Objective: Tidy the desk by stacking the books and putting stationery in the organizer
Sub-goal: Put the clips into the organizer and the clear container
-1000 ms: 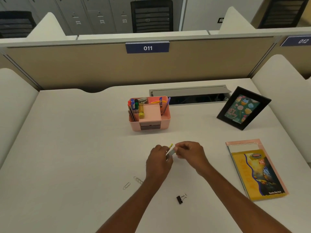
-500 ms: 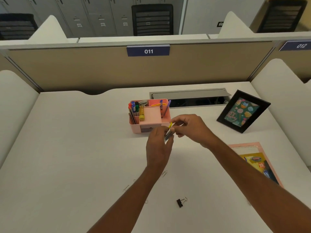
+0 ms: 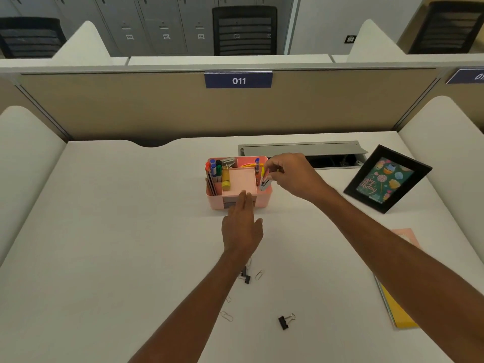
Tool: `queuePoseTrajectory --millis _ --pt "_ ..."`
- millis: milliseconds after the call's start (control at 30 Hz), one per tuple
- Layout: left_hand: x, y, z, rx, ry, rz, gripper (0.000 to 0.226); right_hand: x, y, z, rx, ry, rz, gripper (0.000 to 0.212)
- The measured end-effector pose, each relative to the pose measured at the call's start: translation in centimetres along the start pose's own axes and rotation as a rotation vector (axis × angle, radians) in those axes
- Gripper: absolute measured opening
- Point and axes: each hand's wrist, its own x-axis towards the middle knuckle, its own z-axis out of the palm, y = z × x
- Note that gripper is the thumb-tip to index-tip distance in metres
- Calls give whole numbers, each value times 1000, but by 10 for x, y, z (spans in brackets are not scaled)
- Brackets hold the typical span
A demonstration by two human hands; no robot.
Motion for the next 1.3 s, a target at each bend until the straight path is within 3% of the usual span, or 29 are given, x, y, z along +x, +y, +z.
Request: queuePoseTrajectory --millis 200,400,500,667,1167,1233,1300 --pt "1 -3 5 49 -35 7 71 25 12 29 -178 -55 -17 17" --pt "2 -10 8 41 -59 -3 80 35 18 53 -301 -154 -5 21" --pt "2 -12 11 36 -68 -13 87 36 19 58 -329 -176 -10 20" --pt "2 -13 12 51 -69 -5 73 37 24 62 -321 -218 -28 25" --pt "2 -13 9 63 -54 12 90 39 27 58 -345 -253 -66 25" --pt "2 -14 8 37 -57 12 85 39 27 57 -349 -239 -69 23" --pt "3 -15 6 25 -67 20 65 38 27 56 -347 -230 -65 22"
